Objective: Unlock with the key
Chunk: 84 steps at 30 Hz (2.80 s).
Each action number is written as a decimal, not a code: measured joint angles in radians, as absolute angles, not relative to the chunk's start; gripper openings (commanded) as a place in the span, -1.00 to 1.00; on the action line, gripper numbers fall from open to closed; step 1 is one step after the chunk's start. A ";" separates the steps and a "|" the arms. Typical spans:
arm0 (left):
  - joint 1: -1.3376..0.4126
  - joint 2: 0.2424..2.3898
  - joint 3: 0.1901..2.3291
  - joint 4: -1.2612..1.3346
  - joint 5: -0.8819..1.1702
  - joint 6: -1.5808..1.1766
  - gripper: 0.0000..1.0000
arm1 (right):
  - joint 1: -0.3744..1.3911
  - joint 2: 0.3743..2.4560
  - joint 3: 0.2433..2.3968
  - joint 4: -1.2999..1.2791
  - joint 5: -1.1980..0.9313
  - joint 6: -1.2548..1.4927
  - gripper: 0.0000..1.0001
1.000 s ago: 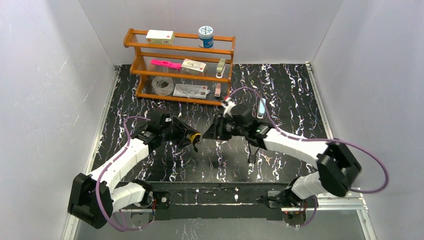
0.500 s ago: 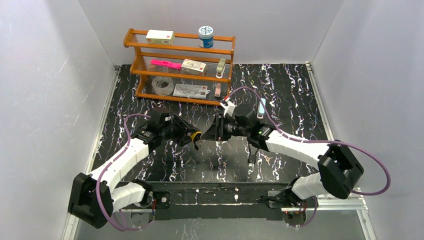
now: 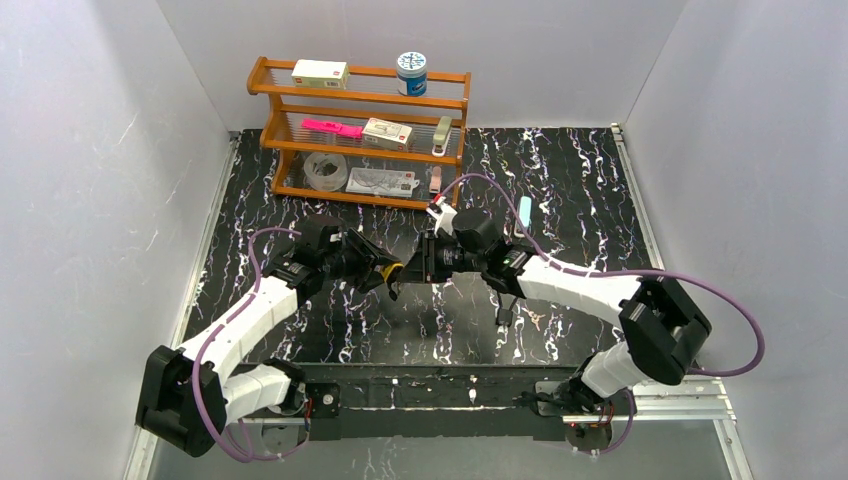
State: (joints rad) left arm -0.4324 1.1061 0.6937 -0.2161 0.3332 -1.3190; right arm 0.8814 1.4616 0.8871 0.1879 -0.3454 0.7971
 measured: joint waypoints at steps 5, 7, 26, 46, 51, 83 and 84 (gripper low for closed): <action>-0.432 1.106 0.694 -0.216 0.337 -1.319 -0.77 | 0.896 1.481 0.907 0.154 -0.328 0.780 -0.60; -0.432 1.106 0.694 -0.216 0.337 -1.319 -0.77 | 0.900 1.485 0.916 0.133 -0.316 0.773 -0.80; -0.412 1.096 0.673 -0.216 0.268 -1.309 -0.78 | 0.911 1.614 1.084 -0.022 -0.264 0.775 -0.97; -0.412 1.071 0.663 -0.125 0.297 -1.285 -0.81 | 0.858 1.541 0.912 0.255 -0.356 0.972 -0.97; -0.415 1.026 0.664 -0.048 0.333 -1.293 -0.81 | 0.828 1.477 0.841 0.383 -0.392 1.106 -0.97; -0.425 0.935 0.603 0.422 0.381 -1.536 -0.81 | 0.825 1.430 0.671 1.018 -0.346 1.752 -0.97; -0.426 0.935 0.603 0.430 0.381 -1.539 -0.81 | 0.826 1.430 0.671 1.024 -0.344 1.752 -0.97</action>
